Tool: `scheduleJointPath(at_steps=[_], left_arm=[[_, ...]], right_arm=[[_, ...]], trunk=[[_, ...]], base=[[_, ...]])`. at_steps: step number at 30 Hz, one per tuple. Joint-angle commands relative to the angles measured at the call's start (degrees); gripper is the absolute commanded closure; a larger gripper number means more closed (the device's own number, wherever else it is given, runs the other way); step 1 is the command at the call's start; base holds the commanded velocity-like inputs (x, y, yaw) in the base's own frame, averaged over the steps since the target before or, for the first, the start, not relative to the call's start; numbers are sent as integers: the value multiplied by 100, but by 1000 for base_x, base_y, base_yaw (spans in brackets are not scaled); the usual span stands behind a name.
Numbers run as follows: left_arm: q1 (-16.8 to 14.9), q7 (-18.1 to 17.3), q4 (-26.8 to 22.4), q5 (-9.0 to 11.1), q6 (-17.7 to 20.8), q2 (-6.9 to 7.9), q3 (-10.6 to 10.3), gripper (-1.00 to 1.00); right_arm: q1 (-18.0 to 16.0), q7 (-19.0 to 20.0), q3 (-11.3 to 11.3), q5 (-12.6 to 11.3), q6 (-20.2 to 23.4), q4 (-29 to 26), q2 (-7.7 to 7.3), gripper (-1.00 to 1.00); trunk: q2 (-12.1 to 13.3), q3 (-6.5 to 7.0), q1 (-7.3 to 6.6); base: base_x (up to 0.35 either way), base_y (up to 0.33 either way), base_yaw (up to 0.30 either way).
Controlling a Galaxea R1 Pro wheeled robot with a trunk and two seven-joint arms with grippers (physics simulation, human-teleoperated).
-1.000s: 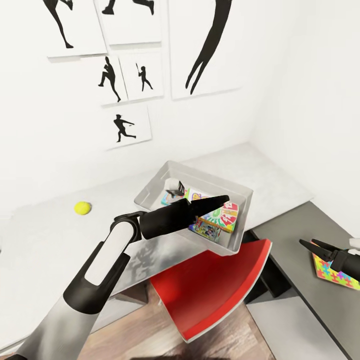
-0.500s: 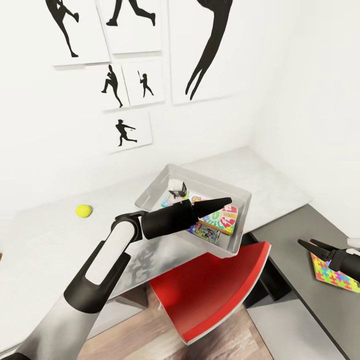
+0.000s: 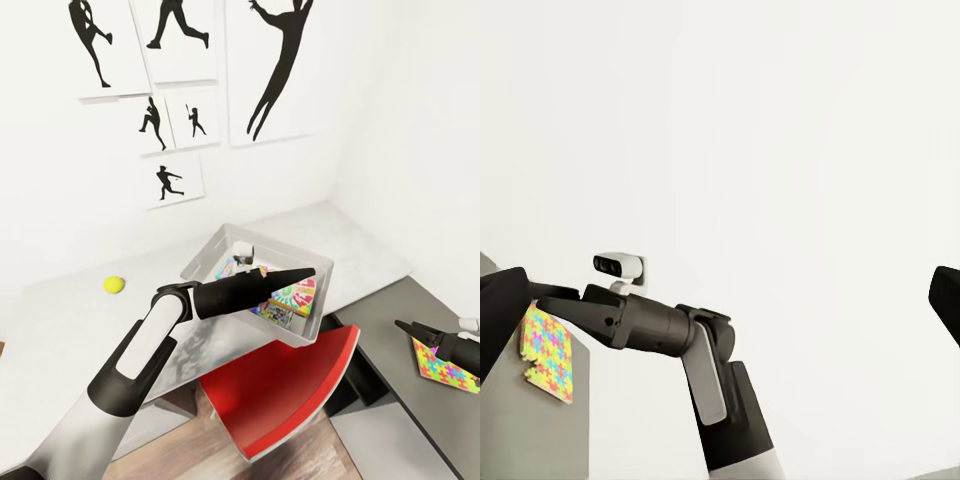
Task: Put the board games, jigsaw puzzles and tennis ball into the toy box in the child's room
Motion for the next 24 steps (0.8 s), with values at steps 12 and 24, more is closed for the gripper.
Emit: scheduleJointPath(at_steps=[12,24], left_arm=[[-30,202,2,-11,20,-13,-14,-100],[-27,237,2,-12,20,-3,-16,-100]], right_arm=[[-6,-131,21,-4,81,-1,-4,-100],[-6,-154,25,0,83,-3,-4,-100]], trunk=[[-9,105,3],[-9,218,3]], base=[[0,0,0],[0,0,0]])
